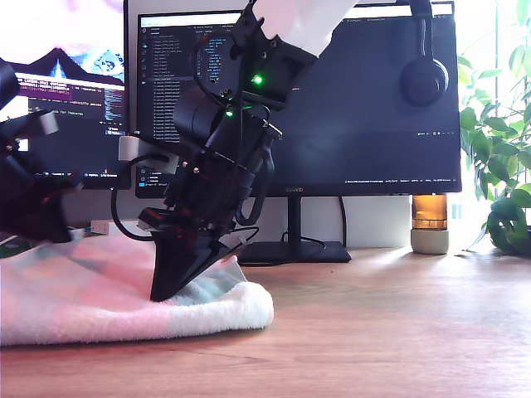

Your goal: Fold the tea towel to a neat square and place it to the right

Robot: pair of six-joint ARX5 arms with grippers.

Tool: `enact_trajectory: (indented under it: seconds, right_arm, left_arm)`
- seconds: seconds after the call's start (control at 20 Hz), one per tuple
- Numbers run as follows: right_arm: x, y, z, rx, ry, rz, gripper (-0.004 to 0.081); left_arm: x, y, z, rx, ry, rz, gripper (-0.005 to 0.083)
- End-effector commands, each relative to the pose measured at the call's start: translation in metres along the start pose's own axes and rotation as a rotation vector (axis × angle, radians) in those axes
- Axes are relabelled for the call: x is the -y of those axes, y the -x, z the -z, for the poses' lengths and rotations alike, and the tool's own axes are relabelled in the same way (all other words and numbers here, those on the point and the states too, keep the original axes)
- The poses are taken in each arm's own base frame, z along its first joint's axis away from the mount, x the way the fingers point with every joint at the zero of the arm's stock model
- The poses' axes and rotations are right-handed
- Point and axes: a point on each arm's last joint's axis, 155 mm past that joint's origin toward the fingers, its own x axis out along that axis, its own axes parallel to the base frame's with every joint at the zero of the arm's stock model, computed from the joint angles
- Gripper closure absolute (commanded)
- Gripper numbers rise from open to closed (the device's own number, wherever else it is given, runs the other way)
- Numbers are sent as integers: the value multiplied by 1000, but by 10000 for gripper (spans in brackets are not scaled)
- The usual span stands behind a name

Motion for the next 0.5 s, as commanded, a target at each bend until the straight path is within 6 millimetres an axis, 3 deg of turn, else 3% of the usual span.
enact_trajectory:
  seconds: [0.0,0.15,0.35,0.45]
  right_arm:
    - [-5,-24,25,-66,-22,-30,780]
    - [-5,-24,24,-64,-22,-30,780]
    - [-5,-24,24,-62,-21,-33,780]
    - [-5,-24,24,-62,-21,-32,780]
  left_arm:
    - [-6,0,6,-6,6,-18,785]
    - [-6,0,3,8,2,-19,778]
    - [-6,1,-16,84,-8,-16,510]
    - [-7,2,-25,120,6,-19,487]
